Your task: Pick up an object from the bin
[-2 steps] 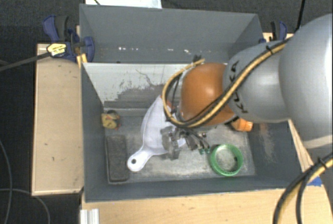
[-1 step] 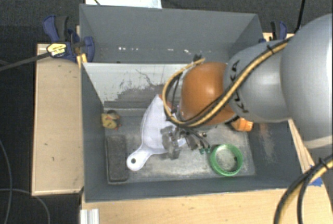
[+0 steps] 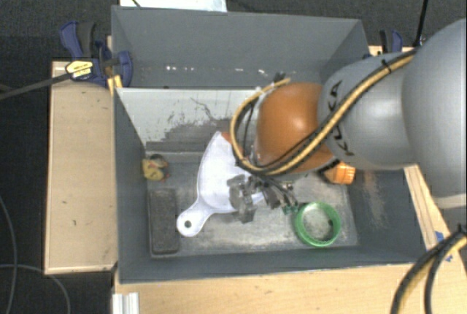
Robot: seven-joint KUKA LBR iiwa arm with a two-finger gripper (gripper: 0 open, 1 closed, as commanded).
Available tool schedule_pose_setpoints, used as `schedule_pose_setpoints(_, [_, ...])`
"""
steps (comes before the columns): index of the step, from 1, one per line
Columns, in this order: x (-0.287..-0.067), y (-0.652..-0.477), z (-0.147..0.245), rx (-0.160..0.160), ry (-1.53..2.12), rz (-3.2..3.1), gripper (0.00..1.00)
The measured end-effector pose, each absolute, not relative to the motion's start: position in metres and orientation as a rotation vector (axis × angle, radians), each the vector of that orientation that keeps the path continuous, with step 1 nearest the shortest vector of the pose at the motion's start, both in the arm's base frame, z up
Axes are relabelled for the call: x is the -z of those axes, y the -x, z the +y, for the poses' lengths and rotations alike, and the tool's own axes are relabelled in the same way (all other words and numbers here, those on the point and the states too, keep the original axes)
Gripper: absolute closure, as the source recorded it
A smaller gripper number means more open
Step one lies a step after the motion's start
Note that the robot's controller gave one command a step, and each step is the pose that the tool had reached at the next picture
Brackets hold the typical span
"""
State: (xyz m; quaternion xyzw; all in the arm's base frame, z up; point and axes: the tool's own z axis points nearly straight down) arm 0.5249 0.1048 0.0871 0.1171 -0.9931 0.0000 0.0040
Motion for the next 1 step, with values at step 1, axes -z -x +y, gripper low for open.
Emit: schedule_pose_setpoints(1, [-0.1097,-0.5256,0.1049,0.0,-0.365,-3.115,1.0])
